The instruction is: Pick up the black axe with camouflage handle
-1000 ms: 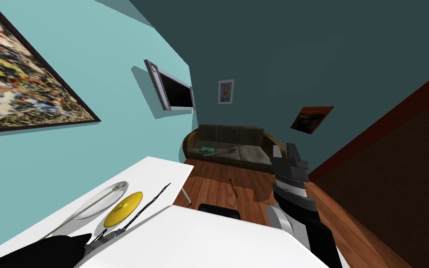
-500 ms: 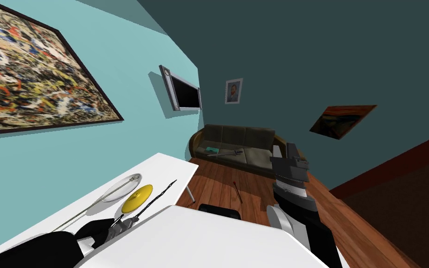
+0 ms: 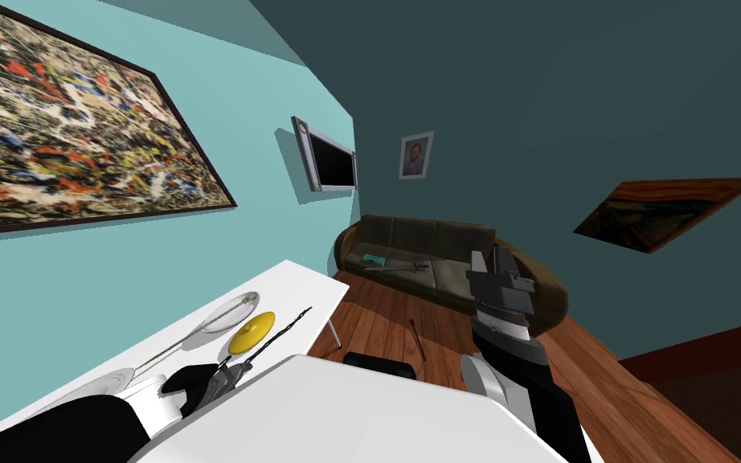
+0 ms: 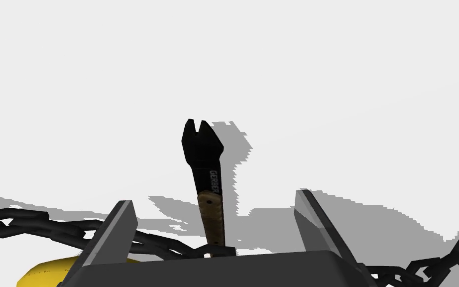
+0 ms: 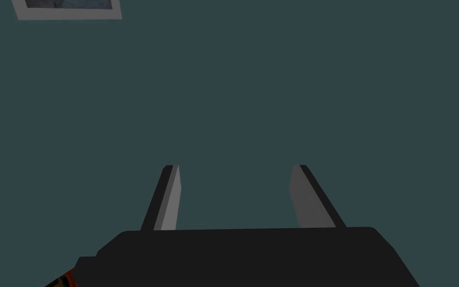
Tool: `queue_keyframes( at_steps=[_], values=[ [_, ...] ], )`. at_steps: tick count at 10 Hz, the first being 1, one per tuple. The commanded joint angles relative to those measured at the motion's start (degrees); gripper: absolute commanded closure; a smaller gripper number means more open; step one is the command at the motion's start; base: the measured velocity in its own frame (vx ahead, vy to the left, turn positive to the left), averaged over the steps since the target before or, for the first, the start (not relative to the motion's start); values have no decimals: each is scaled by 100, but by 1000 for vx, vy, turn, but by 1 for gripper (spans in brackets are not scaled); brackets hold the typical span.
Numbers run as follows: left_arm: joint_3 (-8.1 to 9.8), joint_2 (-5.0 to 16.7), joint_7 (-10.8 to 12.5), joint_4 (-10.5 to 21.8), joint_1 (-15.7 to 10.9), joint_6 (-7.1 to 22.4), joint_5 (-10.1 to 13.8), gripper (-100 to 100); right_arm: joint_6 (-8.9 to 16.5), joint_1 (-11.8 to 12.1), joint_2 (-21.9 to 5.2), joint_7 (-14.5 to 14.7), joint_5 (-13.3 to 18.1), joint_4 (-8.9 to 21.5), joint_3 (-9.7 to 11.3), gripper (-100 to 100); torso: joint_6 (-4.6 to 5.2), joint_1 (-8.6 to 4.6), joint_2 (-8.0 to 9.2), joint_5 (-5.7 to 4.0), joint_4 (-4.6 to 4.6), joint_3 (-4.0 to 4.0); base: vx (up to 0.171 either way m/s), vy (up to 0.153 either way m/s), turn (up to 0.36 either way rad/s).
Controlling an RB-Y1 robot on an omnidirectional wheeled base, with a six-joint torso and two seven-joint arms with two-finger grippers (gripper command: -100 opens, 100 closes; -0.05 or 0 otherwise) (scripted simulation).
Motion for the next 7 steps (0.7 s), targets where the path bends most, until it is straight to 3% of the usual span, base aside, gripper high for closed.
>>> queue_keyframes(
  at_steps=[1, 2, 6, 7],
  values=[
    [0, 0, 0, 0, 0, 0, 0, -100, 0, 0, 0, 0, 0, 0, 0, 0, 0, 0, 0, 0, 0, 0, 7, 4, 3],
    [-11, 4, 8, 4, -5, -6, -3, 100, 0, 0, 0, 0, 0, 0, 0, 0, 0, -2, 6, -1, 2, 4, 0, 0, 0],
    [-9, 5, 6, 2, -7, -6, -3, 100, 0, 0, 0, 0, 0, 0, 0, 0, -3, -3, 14, 0, 3, 8, 0, 0, 0],
    [-9, 5, 6, 2, -7, -6, -3, 0, 0, 0, 0, 0, 0, 0, 0, 0, -3, -3, 15, -1, 3, 9, 0, 0, 0]
  ],
)
